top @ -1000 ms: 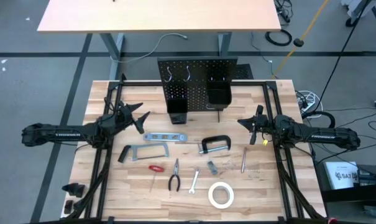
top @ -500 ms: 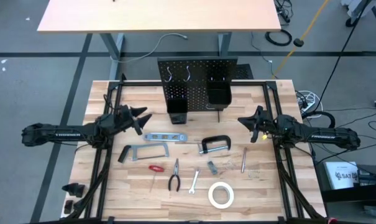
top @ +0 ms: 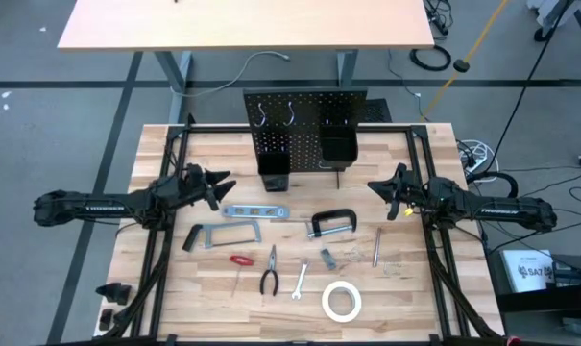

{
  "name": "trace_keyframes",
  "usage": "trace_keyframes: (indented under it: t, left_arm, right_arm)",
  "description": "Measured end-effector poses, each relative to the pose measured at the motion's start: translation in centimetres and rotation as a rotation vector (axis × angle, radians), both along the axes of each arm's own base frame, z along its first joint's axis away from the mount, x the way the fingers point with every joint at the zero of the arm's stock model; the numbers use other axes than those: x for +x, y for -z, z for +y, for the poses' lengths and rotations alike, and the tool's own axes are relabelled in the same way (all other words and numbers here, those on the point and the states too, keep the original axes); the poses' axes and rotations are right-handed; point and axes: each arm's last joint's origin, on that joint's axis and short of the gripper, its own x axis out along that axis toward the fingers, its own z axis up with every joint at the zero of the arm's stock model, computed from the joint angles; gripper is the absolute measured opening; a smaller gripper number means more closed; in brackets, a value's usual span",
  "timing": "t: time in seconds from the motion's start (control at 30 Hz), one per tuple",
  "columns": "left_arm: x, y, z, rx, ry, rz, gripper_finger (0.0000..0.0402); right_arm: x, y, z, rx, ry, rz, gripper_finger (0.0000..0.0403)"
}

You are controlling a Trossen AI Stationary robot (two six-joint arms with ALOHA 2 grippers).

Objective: Hang tools onto peg board
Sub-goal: Put the Allen wrench into the bottom black bin on the pegboard

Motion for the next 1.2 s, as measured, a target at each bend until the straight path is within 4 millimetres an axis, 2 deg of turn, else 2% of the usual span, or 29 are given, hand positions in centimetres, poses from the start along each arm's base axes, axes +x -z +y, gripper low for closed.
trace_keyframes:
  t: [0.23,0.4,0.5,0.7,0.87,0.93,1.03,1.2]
  left_arm:
    - [0.1,-0.1,-0.3,-0.003,0.108,-0.008,0.0279]
    - [0.4,-1.3,-0.6,0.061,0.250,-0.027,0.0279]
    - [0.6,-3.0,-0.8,0.129,0.302,-0.050,0.0279]
    - [0.6,-7.4,-1.2,0.257,0.356,0.035,0.0279]
    - [0.1,-10.4,-1.6,0.333,0.364,0.073,0.0279]
    - [0.1,-10.7,-1.7,0.354,0.337,0.101,0.0279]
    - [0.3,-10.2,-1.6,0.355,0.310,0.163,0.0274]
    - [1.4,-9.3,-1.8,0.335,0.346,0.237,0.0239]
  right_arm:
    - [0.0,-0.9,0.0,-0.014,-0.002,-0.096,0.0011]
    - [-0.3,-3.0,0.1,-0.086,-0.026,-0.293,0.0057]
    - [-0.4,-4.2,0.2,-0.092,-0.051,-0.325,0.0094]
    - [0.4,-6.5,0.3,-0.009,-0.078,-0.247,0.0162]
    - [1.7,-8.4,0.8,0.044,-0.163,-0.176,0.0185]
    - [2.4,-9.1,1.0,0.070,-0.208,-0.145,0.0187]
    - [3.5,-9.9,1.4,0.108,-0.259,-0.085,0.0187]
    - [5.5,-10.3,2.2,0.166,-0.303,0.057,0.0180]
